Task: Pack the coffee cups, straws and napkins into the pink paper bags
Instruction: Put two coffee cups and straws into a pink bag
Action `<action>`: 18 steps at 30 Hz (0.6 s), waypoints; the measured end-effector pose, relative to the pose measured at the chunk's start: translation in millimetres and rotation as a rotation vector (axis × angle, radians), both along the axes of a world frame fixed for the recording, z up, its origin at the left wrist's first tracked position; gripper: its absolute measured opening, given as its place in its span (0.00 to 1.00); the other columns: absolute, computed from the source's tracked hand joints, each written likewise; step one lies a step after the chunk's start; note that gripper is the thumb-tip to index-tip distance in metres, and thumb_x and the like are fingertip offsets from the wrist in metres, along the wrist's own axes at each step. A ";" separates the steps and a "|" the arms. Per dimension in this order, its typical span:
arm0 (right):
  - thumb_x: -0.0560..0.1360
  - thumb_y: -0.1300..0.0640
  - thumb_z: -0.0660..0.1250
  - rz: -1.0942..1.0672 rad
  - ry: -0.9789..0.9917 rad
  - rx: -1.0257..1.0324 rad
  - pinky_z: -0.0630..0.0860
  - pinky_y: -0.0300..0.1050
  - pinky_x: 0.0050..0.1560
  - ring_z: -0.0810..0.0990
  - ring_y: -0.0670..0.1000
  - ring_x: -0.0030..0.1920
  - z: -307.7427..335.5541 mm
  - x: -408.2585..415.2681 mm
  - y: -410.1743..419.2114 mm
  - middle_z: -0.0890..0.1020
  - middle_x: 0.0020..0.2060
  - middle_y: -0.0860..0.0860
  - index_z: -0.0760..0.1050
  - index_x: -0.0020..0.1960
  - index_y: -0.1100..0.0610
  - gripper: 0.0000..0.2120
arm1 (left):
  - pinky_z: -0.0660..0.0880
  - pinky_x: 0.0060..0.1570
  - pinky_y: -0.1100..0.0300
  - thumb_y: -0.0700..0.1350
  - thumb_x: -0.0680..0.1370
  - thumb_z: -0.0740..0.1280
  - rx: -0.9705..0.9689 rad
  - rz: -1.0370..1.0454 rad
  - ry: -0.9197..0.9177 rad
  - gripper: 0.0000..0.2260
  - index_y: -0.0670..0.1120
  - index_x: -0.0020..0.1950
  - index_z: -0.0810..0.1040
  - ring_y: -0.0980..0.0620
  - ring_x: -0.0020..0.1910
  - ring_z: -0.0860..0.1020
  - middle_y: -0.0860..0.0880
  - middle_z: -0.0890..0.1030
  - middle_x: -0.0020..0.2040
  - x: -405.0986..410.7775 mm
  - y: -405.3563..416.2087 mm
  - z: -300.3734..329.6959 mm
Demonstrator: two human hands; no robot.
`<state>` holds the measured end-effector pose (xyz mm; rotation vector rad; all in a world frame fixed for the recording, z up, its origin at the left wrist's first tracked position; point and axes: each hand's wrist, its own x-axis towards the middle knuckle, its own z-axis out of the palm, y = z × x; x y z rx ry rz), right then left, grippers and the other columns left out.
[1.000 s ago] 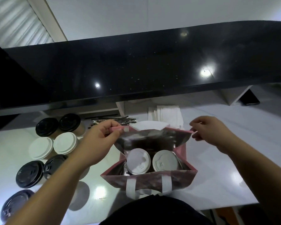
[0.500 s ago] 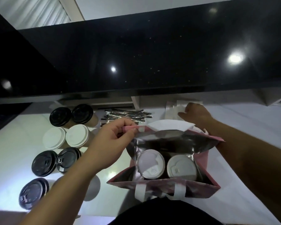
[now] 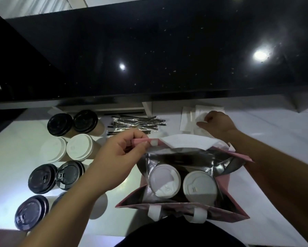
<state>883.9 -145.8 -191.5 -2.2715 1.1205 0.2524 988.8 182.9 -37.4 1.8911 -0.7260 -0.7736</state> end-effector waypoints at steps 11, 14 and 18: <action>0.80 0.57 0.66 0.023 -0.109 -0.065 0.69 0.43 0.47 0.78 0.56 0.44 -3.4 -8.6 2.9 0.85 0.48 0.57 0.82 0.55 0.58 0.08 | 0.78 0.41 0.54 0.57 0.77 0.68 -0.011 0.015 0.044 0.11 0.52 0.51 0.83 0.42 0.43 0.83 0.44 0.85 0.42 0.1 1.7 -1.2; 0.82 0.57 0.64 0.005 -0.140 -0.044 0.70 0.43 0.48 0.78 0.58 0.46 -3.1 -10.5 2.4 0.84 0.52 0.58 0.81 0.58 0.58 0.10 | 0.77 0.41 0.60 0.58 0.77 0.68 -0.005 0.016 0.043 0.12 0.52 0.51 0.83 0.46 0.42 0.83 0.45 0.85 0.42 -0.7 1.5 -1.4; 0.83 0.57 0.63 -0.064 -0.183 0.020 0.69 0.44 0.47 0.78 0.58 0.45 -3.4 -16.5 -2.2 0.83 0.50 0.58 0.80 0.58 0.58 0.09 | 0.77 0.41 0.59 0.59 0.77 0.68 -0.004 0.013 0.030 0.11 0.53 0.50 0.84 0.46 0.41 0.83 0.46 0.85 0.42 0.4 0.8 -3.2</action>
